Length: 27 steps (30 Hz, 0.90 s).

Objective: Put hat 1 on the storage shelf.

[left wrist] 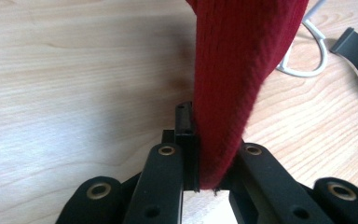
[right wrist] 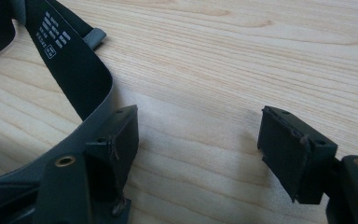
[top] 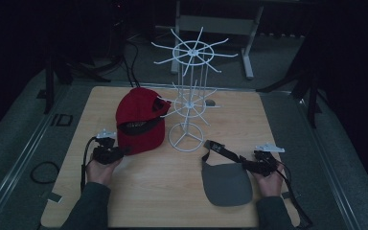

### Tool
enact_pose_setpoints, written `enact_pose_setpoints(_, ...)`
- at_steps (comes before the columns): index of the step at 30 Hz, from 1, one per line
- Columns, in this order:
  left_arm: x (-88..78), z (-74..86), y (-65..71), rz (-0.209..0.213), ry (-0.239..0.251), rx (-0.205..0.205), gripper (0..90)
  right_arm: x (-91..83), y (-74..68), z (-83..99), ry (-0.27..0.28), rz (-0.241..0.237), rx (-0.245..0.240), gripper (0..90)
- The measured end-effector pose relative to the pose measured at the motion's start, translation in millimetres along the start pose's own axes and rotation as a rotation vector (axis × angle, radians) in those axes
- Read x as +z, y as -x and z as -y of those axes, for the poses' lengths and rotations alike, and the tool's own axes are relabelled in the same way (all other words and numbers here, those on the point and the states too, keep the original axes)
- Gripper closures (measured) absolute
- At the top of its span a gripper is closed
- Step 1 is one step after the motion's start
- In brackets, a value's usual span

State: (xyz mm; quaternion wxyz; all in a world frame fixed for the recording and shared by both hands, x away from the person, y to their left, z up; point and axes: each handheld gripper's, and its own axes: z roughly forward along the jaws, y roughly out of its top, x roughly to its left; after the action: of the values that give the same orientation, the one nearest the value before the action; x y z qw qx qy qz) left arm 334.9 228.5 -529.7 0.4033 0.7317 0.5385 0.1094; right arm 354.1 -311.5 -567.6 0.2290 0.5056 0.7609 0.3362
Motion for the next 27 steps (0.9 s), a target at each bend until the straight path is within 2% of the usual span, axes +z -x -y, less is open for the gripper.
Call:
enact_pose_setpoints(10,-13.1,-9.2,-7.3,-0.033,0.031,0.005,85.9,0.0,0.0,0.0,0.0,0.0,0.0,28.9)
enact_pose_setpoints(13,-16.8,-12.2,-9.2,-0.042,0.032,0.018,85.9,0.0,-0.1,0.0,0.0,0.0,0.001,28.9)
enact_pose_setpoints(27,-33.8,-26.4,-11.4,-0.072,0.071,0.041,85.9,0.0,0.0,0.0,0.0,0.0,0.0,28.9)
